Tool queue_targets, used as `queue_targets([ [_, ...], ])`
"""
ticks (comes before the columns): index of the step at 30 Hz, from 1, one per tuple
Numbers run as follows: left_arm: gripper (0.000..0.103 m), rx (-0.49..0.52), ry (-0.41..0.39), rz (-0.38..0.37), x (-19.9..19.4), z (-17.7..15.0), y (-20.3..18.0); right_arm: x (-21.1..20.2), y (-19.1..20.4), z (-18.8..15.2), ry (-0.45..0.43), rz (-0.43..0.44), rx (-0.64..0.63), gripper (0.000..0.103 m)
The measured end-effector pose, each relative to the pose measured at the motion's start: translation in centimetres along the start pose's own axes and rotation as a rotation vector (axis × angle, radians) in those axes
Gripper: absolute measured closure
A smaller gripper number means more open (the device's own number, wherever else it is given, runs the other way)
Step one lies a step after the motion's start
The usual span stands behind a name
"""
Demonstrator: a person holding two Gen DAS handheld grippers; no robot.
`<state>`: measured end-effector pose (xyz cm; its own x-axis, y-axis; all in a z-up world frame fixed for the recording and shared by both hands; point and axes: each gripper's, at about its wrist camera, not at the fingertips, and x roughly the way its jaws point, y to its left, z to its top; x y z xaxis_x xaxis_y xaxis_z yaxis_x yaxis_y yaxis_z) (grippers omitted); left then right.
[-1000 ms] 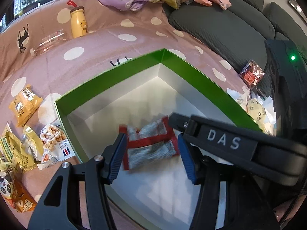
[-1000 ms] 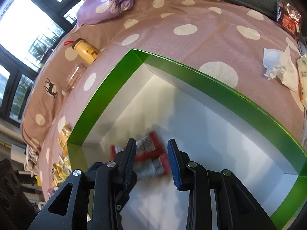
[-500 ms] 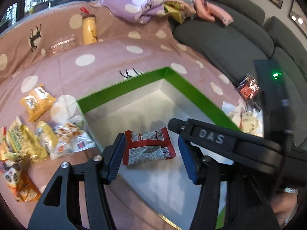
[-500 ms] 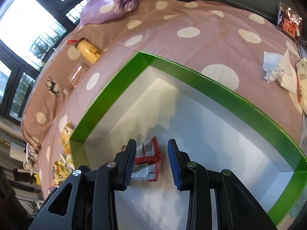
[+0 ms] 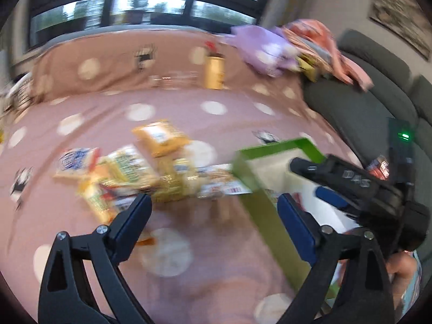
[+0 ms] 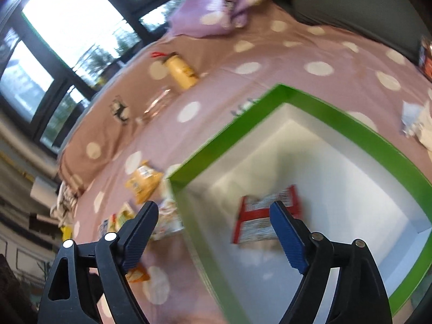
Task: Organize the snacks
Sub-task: 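Move the right tool back to the panda-print orange bag and grasp it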
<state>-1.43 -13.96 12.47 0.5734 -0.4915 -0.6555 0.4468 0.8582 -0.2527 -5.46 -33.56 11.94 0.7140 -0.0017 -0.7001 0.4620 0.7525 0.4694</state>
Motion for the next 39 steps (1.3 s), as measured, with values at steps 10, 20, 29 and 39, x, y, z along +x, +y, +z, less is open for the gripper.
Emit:
queue_targets([
  [10, 0.009, -0.201, -0.049, 0.144, -2.5, -1.3, 8.2, 0.6, 7.9, -2.7, -0.03, 0.145, -0.224, 0.009],
  [20, 0.009, -0.376, 0.027, 0.135, -1.7, -2.3, 13.1, 4.5, 10.7, -4.9, 0.159, 0.29, -0.229, 0.009],
  [29, 0.01, -0.364, 0.14, 0.097, 1.4, -3.5, 13.6, 8.6, 12.6, -7.3, 0.29, 0.284, -0.214, 0.009],
  [39, 0.011, -0.327, 0.188, 0.05, 3.7, -4.5, 13.1, 11.4, 13.9, -9.0, 0.384, 0.316, -0.224, 0.024],
])
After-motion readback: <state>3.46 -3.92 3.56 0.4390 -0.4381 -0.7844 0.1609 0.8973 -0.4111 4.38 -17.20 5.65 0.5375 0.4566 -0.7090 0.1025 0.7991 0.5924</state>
